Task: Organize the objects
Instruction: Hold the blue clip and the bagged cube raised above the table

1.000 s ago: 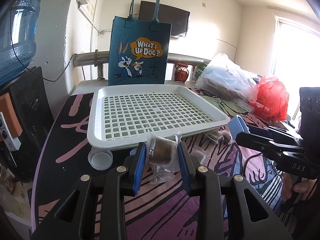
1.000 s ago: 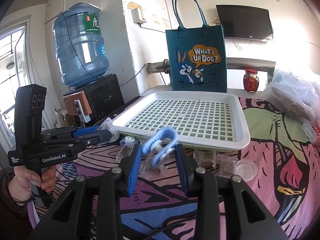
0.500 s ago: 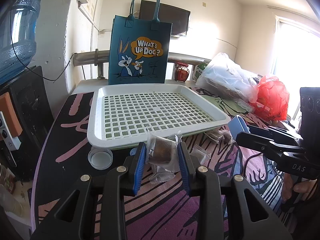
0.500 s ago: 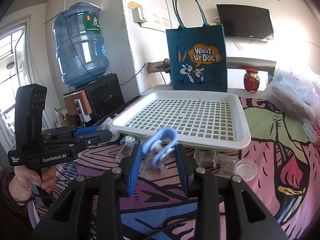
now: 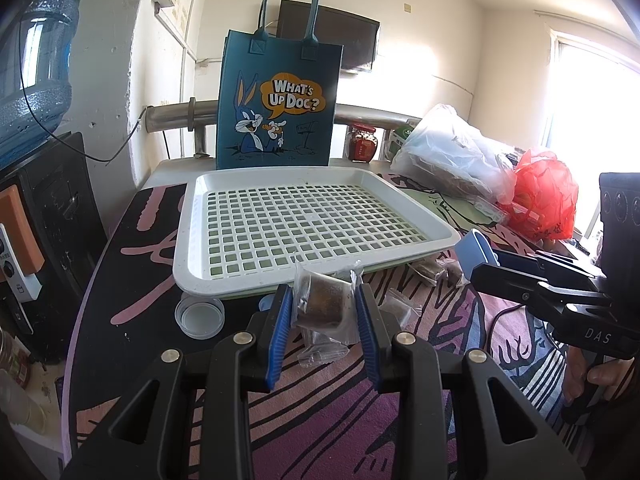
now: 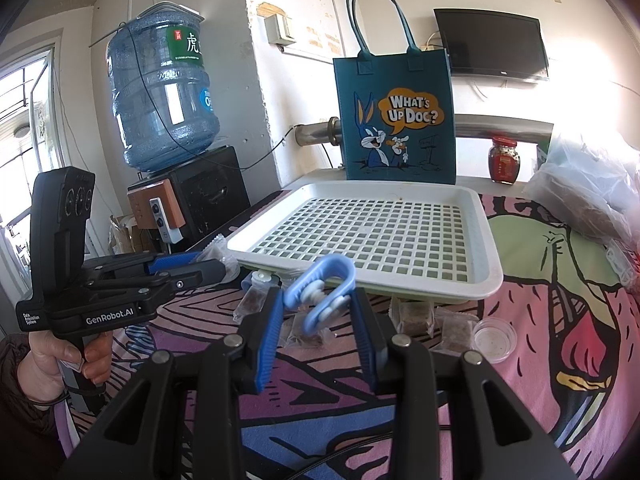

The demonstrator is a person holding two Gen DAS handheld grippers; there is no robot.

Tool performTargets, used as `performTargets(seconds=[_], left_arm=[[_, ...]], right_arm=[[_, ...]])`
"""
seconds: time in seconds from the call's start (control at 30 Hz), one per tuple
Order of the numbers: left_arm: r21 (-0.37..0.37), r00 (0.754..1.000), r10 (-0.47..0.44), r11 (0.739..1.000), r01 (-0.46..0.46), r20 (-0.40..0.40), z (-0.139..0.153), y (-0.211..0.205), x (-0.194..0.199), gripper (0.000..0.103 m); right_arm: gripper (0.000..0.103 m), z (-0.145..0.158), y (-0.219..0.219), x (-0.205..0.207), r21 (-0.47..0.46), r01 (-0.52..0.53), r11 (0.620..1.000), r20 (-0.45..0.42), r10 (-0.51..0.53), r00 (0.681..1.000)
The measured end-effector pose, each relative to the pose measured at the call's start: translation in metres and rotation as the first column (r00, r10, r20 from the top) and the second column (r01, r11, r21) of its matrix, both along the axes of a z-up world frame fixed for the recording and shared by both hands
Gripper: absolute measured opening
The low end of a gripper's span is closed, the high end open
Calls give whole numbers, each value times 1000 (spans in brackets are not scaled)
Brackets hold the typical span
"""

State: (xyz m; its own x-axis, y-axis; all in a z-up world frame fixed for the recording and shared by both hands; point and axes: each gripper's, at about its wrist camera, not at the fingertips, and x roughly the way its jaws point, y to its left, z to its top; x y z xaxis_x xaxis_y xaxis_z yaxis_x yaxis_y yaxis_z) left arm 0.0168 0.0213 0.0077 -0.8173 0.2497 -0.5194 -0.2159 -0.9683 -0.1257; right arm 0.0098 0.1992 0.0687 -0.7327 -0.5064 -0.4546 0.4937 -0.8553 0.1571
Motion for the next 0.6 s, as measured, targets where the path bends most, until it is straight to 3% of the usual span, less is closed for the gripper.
performTargets(seconds=[0.6], left_arm=[[-1, 1000, -3, 1000, 3, 2, -1, 2, 0, 31]], right_arm=[[34, 0, 0, 0, 1, -1, 1000, 1, 1, 1000]])
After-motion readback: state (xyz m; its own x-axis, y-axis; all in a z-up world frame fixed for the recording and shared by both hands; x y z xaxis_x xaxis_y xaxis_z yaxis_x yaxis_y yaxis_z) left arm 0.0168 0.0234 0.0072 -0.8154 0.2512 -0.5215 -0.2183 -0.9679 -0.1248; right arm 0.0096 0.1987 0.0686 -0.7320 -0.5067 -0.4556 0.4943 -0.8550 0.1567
